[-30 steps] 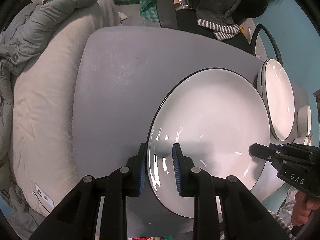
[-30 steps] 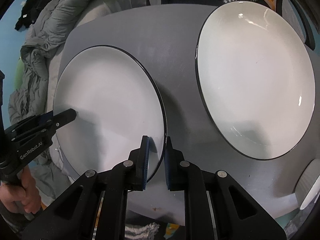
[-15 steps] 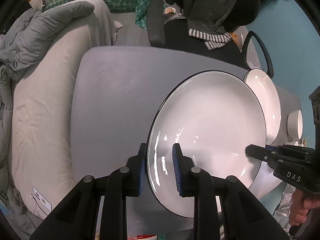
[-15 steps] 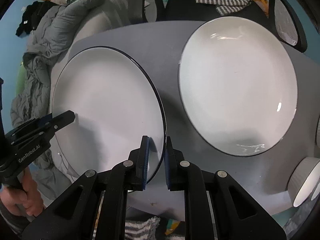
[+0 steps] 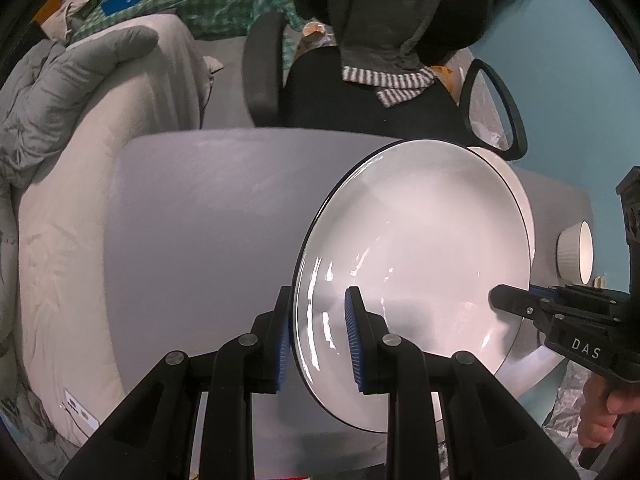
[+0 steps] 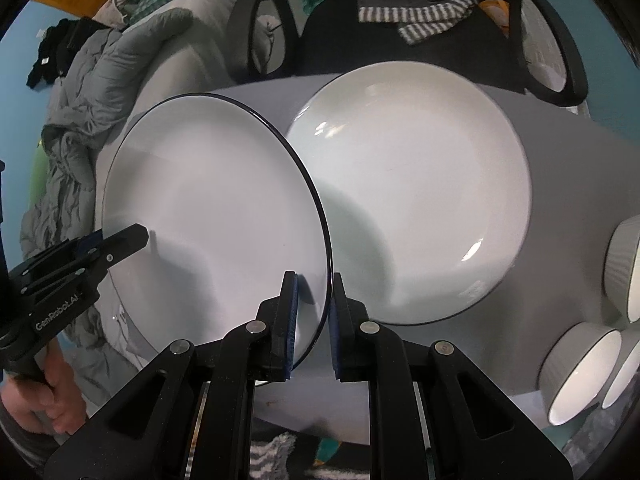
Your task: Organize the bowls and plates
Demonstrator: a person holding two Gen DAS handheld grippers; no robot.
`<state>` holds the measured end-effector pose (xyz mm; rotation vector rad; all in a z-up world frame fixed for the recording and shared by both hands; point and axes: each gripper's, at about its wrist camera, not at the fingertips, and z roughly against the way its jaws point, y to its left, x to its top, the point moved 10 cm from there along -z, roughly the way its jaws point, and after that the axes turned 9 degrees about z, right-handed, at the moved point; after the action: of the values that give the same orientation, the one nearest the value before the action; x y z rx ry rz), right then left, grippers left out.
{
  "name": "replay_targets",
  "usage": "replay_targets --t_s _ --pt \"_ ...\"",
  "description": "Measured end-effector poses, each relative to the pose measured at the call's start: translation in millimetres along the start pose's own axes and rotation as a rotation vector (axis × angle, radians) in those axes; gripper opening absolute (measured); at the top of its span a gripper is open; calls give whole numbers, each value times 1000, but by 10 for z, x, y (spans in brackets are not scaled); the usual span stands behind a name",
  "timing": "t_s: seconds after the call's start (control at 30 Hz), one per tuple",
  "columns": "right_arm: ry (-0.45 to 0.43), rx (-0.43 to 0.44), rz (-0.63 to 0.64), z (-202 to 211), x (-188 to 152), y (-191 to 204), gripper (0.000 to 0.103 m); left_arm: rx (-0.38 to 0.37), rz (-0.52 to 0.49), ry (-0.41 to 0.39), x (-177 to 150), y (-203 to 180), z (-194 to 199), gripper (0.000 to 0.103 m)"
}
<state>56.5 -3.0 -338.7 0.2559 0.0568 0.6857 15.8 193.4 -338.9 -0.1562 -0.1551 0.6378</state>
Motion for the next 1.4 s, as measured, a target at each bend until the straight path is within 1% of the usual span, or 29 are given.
replay_targets --t_s 0.27,0.63,0.97,1.17,1.4 --pt "-7 -1 -34 119 49 -423 14 4 -52 11 128 -448 -125 24" --pt "11 -9 -46 169 75 -861 14 16 -63 44 190 -877 -344 24" --pt "43 -9 -30 72 150 -1092 14 42 -59 78 200 -1022 -529 24" --pt "72 -14 -16 -31 161 -1138 15 62 -59 94 198 -1027 -618 24" --pt "80 -11 -14 -72 175 -1146 15 75 -53 104 203 -1035 -671 24"
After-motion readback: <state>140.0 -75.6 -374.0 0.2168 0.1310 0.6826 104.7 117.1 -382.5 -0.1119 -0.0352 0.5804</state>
